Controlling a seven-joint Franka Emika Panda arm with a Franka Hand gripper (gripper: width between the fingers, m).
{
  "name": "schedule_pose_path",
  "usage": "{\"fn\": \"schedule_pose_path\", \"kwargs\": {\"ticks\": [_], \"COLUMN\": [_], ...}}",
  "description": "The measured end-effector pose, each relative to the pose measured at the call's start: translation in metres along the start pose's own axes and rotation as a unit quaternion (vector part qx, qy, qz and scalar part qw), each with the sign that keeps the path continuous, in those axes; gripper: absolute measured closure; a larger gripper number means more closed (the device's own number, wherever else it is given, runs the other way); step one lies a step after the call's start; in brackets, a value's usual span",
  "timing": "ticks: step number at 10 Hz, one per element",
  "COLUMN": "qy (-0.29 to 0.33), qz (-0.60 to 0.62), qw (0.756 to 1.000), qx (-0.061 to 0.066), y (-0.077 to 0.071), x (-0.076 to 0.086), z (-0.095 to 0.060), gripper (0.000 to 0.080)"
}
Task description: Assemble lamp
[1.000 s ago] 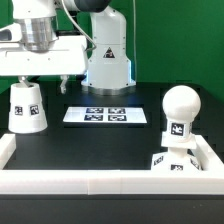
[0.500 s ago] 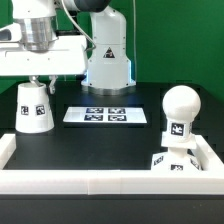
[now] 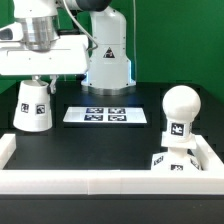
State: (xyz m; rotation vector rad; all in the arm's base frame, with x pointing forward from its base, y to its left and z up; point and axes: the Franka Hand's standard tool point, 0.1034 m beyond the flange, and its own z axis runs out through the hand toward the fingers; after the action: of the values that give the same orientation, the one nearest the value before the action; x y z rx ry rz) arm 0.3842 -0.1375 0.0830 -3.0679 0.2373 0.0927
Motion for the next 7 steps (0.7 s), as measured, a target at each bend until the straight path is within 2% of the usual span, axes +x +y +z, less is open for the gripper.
{"fn": "schedule_pose_path", "kwargs": {"ticks": [2,3,6,7], "qy": [-0.008,-0.010,-0.019,-0.012], "qz": [0.015,0.030,0.082,0.070], "qw": [1.000,0.999,0.996,0.997], "qx": [0.018,0.025,0.038,0.036], "y": [-0.046,-0.064,-0.103,-0.101], "x": [0.013,0.022,0.058,0.060], "z": [-0.019,-0.030,-0.063,-0.061], "gripper": [0.0752,0.0752,0.0752,0.0752]}}
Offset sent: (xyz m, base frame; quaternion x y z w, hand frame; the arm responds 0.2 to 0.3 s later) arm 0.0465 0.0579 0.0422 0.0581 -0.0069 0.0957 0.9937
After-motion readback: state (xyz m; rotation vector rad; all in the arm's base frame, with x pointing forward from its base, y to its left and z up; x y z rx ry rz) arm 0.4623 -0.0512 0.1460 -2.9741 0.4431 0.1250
